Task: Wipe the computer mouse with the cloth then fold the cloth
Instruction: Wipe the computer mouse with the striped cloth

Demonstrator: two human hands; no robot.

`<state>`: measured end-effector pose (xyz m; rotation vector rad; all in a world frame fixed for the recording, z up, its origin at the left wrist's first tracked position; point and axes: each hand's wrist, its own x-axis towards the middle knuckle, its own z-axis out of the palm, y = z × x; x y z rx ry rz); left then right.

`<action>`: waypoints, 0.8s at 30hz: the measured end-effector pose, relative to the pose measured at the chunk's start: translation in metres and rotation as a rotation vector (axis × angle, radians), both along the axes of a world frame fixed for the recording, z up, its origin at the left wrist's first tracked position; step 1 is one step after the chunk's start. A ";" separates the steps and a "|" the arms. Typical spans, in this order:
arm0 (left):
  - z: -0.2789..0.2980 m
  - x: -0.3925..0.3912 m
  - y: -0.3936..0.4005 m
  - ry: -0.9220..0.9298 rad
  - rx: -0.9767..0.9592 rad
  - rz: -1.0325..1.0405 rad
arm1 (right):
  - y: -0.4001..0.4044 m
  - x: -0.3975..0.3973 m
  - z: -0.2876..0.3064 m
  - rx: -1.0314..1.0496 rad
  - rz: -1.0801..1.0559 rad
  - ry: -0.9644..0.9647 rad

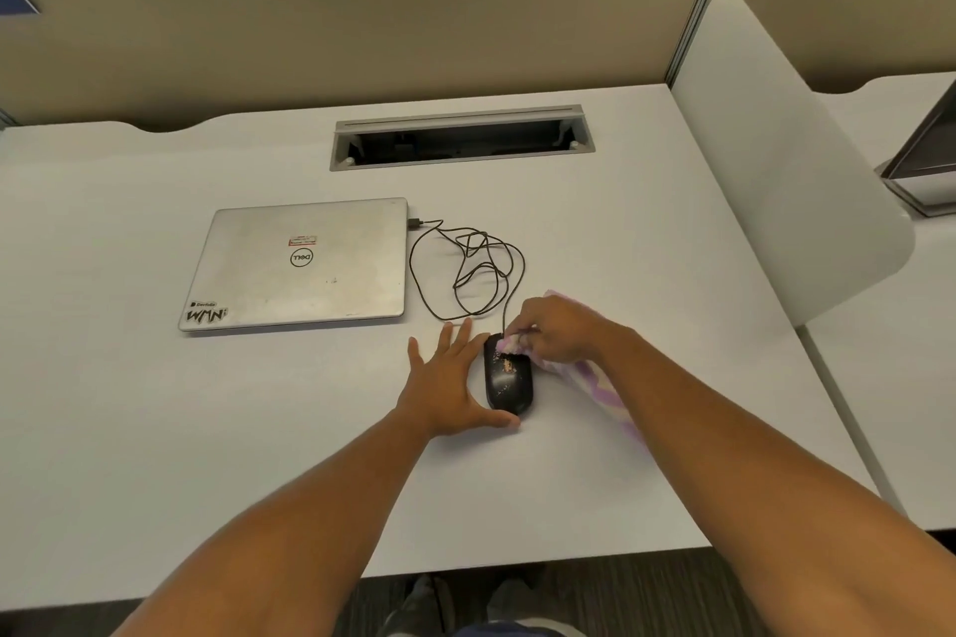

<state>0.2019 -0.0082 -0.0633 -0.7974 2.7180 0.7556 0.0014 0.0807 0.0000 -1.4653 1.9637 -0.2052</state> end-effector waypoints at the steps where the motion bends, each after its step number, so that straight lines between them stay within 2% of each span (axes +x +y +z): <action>1: 0.000 0.000 0.000 -0.001 0.000 -0.001 | 0.000 -0.002 0.003 -0.025 -0.021 -0.002; 5: 0.000 0.000 0.000 -0.004 0.003 -0.003 | -0.001 0.000 0.006 -0.072 -0.107 0.038; 8: 0.000 0.000 0.001 -0.005 0.004 -0.001 | -0.003 0.008 0.000 -0.016 -0.059 0.066; 13: 0.002 0.000 0.001 -0.008 0.009 -0.003 | -0.005 0.000 0.003 0.055 0.030 -0.021; 16: 0.001 0.000 0.001 0.005 0.015 0.002 | -0.008 -0.005 0.008 0.042 -0.025 -0.047; 20: 0.002 0.000 0.002 0.007 0.012 0.003 | -0.017 0.003 0.005 -0.014 -0.053 0.083; 24: 0.002 0.000 0.001 0.008 0.011 0.004 | -0.024 0.018 -0.001 0.009 0.034 0.158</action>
